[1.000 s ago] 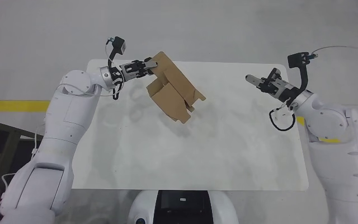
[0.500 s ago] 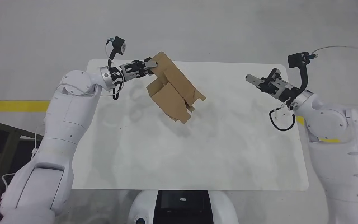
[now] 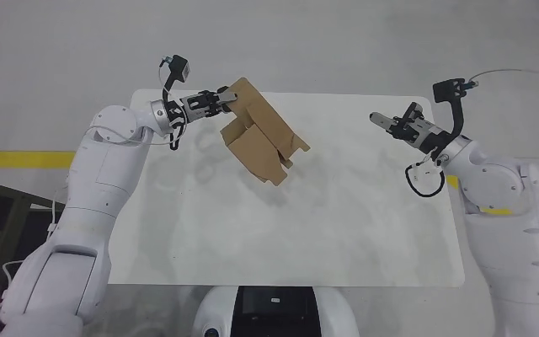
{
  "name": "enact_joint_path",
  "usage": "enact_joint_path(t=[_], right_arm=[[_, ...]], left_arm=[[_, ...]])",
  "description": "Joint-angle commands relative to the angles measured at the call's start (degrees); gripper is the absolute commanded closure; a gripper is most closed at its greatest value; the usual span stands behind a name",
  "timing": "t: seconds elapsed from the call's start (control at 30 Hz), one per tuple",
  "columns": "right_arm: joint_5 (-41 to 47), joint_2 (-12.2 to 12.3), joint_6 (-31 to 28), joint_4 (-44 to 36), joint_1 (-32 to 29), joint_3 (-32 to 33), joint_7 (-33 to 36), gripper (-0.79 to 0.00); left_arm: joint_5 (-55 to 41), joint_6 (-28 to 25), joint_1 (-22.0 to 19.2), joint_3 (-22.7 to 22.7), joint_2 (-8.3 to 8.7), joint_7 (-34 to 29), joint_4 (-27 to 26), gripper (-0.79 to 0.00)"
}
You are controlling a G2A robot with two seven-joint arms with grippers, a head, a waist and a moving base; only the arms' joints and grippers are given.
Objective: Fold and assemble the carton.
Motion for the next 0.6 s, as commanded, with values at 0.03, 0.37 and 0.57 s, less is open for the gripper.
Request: enact_joint_path(t=[0.03,0.37,0.57], right_arm=[[1.5,-0.13,-0.17,0.37,-0.21,-1.2,0.33,-0.785],[20.32,-0.91,-3.57,4.78,2.12,-6.01,9.43,-0.785],[33.83,-1.26,-6.66,12.14,6.92,-9.99,23.61,-0.785]], left_arm=[[0.61,1.04,1.24,0.26,-0.01,1.62,-1.26,0.0],[-3.78,1.41,1.53,1.94,-0.91,-2.74,-0.04,0.0],[-6.7,1.58,-0.33,5.55,-2.35,-11.03,2.85,0.0]])
